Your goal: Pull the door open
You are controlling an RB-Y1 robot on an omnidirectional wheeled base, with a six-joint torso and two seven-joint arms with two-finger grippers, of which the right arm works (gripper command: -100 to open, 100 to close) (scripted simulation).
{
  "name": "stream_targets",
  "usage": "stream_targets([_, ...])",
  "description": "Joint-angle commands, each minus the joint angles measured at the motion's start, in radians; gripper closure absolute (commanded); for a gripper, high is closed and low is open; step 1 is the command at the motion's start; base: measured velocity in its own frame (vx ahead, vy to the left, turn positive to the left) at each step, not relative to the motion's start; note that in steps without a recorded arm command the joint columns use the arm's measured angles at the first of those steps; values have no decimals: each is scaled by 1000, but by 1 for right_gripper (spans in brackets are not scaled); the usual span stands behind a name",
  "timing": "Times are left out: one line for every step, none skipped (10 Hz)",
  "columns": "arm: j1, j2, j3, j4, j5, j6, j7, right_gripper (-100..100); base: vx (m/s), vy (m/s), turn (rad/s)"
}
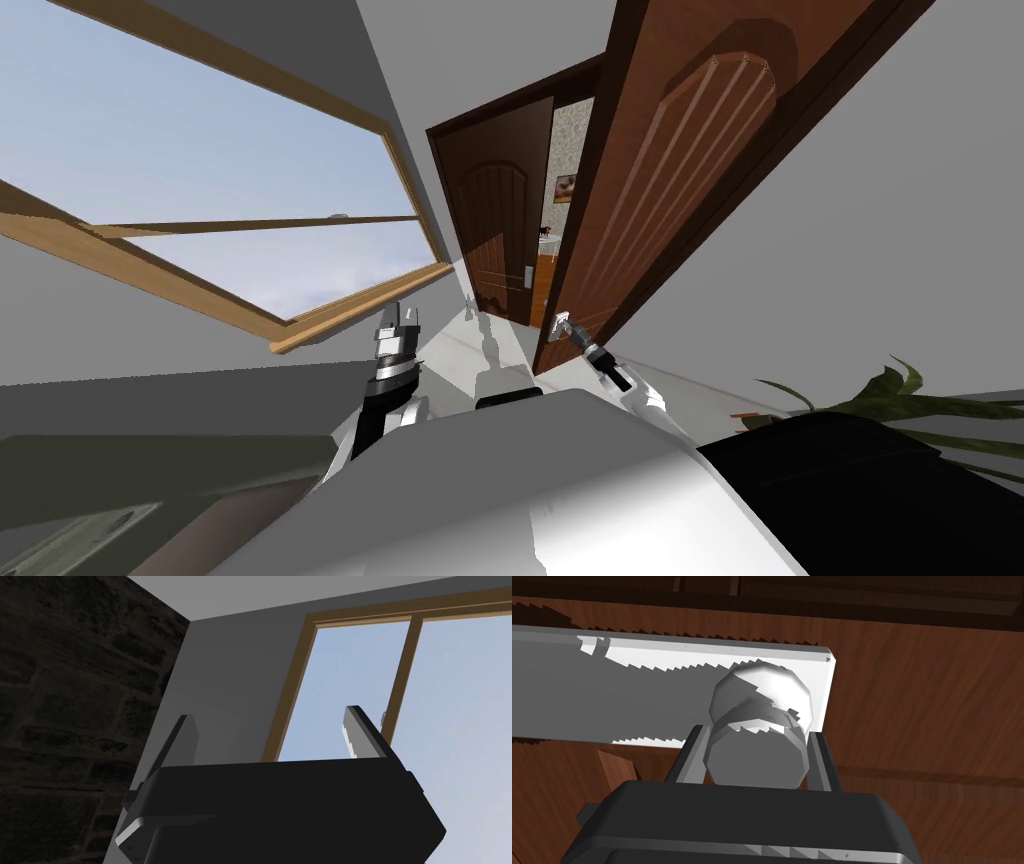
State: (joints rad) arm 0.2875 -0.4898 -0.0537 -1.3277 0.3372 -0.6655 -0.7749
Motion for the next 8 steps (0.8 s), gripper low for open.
stream_targets([10,-15,5,8,4,-30,-14,100,-212,-87,108])
stream_targets([11,-23,7,13,6,-45,-21,100,-220,-97,95])
stream_targets([13,-30,9,17,7,-58,-27,100,-171,-114,99])
stream_targets([14,-37,10,21,9,-71,-34,100,-172,-132,84])
stream_targets([14,-33,9,22,9,-59,-28,100,-84,-59,23])
stream_targets([15,-41,12,33,13,-82,-36,100,-135,-60,132])
stream_targets([14,-43,12,36,14,-87,-38,100,-194,-123,137])
stream_targets([14,-49,12,42,15,-99,-43,100,-203,-114,147])
